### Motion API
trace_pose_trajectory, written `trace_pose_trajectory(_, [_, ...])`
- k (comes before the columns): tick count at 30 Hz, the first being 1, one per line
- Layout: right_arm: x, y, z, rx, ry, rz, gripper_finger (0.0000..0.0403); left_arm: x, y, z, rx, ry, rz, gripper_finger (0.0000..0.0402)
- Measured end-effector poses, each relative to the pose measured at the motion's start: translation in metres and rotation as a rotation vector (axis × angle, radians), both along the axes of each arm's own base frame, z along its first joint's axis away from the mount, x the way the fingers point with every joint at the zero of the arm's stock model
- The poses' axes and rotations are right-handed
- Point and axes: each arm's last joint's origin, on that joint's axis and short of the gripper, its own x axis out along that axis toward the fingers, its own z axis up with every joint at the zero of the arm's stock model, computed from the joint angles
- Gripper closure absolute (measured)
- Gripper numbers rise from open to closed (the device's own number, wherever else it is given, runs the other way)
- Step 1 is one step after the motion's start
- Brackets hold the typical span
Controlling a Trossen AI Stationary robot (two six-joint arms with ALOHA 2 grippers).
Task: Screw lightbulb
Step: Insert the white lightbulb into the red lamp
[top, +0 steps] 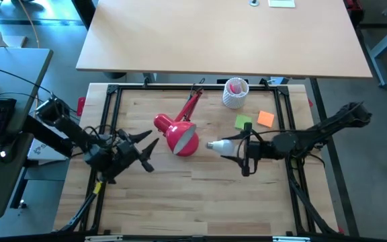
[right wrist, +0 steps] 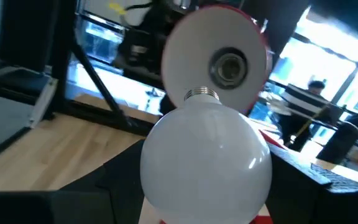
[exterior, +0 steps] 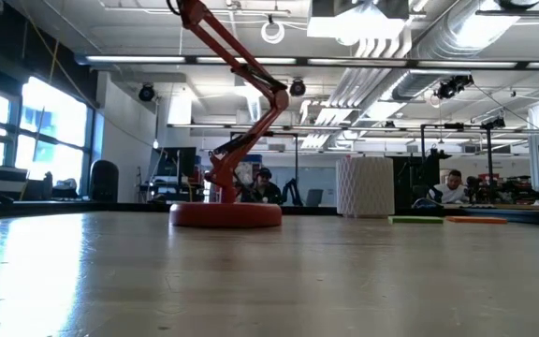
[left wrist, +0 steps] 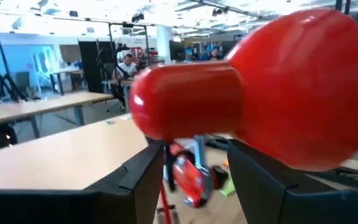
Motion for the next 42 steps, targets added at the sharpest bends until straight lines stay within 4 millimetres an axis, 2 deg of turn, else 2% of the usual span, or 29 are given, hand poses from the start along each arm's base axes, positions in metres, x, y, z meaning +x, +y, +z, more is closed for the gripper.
trace_pose_trajectory(4, [0.004,0.009,-0.006,-0.004,0.011,0.025,0.0150,-0.017,0.015,0.012,0.008,-0.021,-0.008,0.0211])
trace_pose_trajectory(9, [0.007,0.015,-0.010,-0.013,0.017,0.043,0.0150,-0.042,0.040,0.024,0.002,-0.126,-0.079,0.0180])
trace_pose_trajectory(12, [0.007,0.015,-0.010,-0.012,0.014,0.042,0.0150,-0.057,0.051,0.024,-0.013,-0.161,-0.169,0.0163])
trace_pose_trajectory(15, [0.008,0.014,-0.008,-0.008,-0.005,0.038,0.0150,-0.062,0.061,0.015,-0.070,-0.167,-0.322,0.0145])
trace_pose_trajectory(17, [0.008,0.013,-0.007,-0.012,-0.014,0.032,0.0150,-0.061,0.068,0.005,-0.152,-0.140,-0.386,0.0134])
trace_pose_trajectory(22, [0.010,0.008,-0.006,-0.005,-0.024,0.012,0.0150,-0.052,0.083,-0.018,-0.255,-0.017,-0.388,0.0111])
trace_pose_trajectory(29, [0.012,0.002,-0.006,0.040,-0.026,-0.013,0.0150,-0.034,0.108,-0.017,-0.213,0.006,-0.534,0.0096])
trace_pose_trajectory(36, [0.013,0.001,-0.006,0.096,-0.028,-0.017,0.0150,-0.026,0.129,-0.004,-0.063,-0.069,-0.707,0.0095])
trace_pose_trajectory(42, [0.013,0.001,-0.006,0.123,-0.029,-0.032,0.0150,-0.017,0.151,-0.006,-0.047,-0.080,-0.756,0.0095])
